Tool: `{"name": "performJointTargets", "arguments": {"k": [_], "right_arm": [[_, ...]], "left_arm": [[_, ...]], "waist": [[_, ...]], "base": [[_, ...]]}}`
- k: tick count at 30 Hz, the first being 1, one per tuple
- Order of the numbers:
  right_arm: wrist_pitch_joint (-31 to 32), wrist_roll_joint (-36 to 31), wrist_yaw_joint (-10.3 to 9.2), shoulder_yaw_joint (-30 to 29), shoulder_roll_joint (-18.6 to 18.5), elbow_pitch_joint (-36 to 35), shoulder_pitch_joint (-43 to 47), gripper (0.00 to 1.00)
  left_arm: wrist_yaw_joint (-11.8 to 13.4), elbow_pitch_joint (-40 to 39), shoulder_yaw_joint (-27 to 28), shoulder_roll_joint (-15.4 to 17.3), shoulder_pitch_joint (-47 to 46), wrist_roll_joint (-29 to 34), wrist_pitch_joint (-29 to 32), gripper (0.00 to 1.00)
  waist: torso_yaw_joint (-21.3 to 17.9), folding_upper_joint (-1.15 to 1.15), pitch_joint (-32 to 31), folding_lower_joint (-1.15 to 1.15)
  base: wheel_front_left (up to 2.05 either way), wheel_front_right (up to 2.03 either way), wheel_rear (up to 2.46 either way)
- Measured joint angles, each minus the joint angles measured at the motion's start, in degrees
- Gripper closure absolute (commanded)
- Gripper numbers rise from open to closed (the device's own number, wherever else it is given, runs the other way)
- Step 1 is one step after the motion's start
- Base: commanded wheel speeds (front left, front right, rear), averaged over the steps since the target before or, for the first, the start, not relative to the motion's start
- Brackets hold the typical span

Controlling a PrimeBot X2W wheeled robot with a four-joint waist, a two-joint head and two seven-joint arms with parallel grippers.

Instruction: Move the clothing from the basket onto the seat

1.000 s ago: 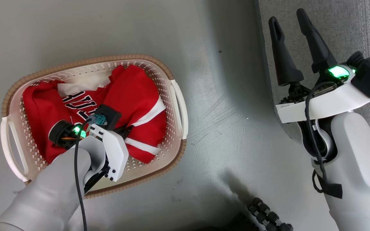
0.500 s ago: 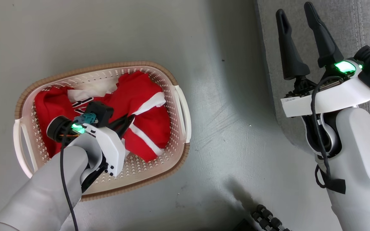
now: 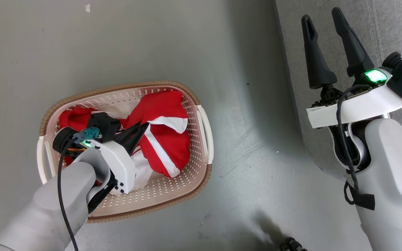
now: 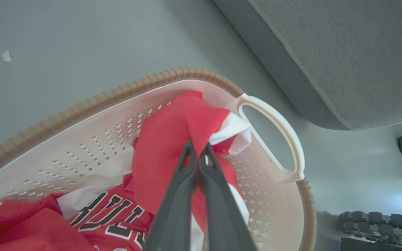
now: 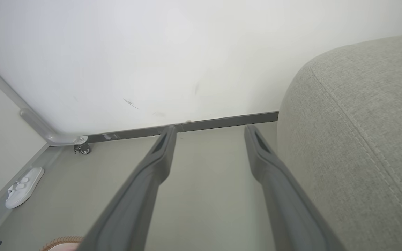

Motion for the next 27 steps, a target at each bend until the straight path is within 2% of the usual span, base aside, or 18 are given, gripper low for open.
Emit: {"name": "performJointTargets", "arguments": {"k": [21, 27], "right_arm": [[0.0, -1.5, 0.0, -1.1, 0.0, 2.5, 3.3, 0.0], [0.0, -1.5, 0.0, -1.1, 0.0, 3.4, 4.8, 0.0]], "left_arm": [[0.0, -4.2, 1.4, 0.6, 3.8, -1.5, -1.9, 1.0], [0.0, -6.6, 4.1, 0.3, 4.7, -1.5, -1.9, 1.0]], "waist": [[2.7, 0.0, -9.7, 0.0], [3.4, 0.0, -12.0, 0.0]], "base": [[0.0, 0.0, 0.0], [0.0, 0.0, 0.0]]}}
